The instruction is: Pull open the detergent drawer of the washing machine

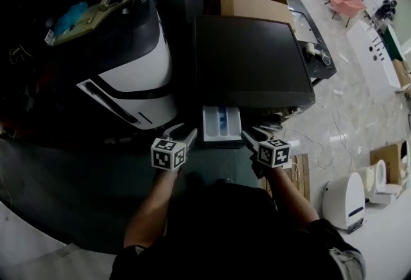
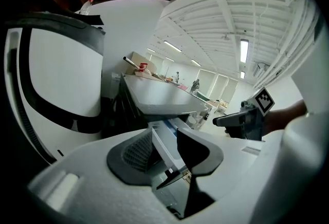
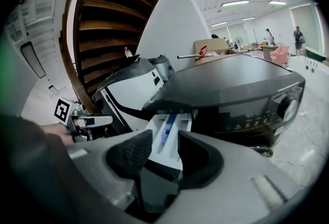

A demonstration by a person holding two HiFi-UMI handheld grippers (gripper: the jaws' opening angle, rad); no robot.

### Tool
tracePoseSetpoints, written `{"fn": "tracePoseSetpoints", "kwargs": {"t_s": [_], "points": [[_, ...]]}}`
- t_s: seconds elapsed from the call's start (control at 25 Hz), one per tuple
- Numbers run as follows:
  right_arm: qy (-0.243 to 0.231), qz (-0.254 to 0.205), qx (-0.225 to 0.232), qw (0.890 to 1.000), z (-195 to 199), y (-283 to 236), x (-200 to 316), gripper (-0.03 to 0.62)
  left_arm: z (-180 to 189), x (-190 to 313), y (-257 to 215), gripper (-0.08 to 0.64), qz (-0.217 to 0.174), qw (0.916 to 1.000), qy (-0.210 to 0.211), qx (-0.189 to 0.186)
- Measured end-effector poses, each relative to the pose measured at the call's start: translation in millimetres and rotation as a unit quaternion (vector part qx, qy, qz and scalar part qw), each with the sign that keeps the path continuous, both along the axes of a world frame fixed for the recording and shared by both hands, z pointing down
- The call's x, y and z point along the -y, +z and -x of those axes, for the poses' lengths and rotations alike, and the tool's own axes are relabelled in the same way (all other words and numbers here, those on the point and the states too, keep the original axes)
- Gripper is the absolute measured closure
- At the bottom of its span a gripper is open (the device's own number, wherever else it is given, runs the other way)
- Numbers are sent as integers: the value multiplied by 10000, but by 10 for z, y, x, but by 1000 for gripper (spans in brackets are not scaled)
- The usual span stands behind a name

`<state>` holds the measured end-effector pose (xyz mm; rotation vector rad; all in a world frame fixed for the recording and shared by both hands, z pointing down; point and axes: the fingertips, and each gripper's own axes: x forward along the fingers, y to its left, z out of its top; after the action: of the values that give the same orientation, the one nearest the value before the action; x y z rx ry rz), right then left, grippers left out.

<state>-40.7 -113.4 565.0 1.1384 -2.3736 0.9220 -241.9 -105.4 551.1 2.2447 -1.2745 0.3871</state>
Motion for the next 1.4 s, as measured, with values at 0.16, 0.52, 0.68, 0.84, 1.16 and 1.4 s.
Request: {"fn": "tracePoseSetpoints", "kwargs": {"t_s": [0.16, 0.52, 0.68, 0.84, 1.16, 1.4], "points": [[-97, -100, -35, 9999, 212, -129, 93, 437, 92, 146, -203, 417, -239, 9997, 50, -46], [-477, -206, -373, 9980, 484, -191, 46, 448, 317, 378, -604, 463, -734, 9967, -96, -338], [-604, -305, -377, 9970, 499, -261, 129, 465, 388, 464, -716, 480, -835, 9953, -296, -389], [-707, -435, -119, 9965, 426, -381, 306, 477, 359, 601, -821, 485, -927, 9940, -502, -301], [-1019, -672, -2, 9925, -150, -511, 657, 495, -124, 826, -1054, 494, -1047, 9910, -831, -94], [-1134, -889, 276, 9892, -637, -685, 999, 546, -660, 941, -1187, 500, -1098, 9896, -929, 24]]}}
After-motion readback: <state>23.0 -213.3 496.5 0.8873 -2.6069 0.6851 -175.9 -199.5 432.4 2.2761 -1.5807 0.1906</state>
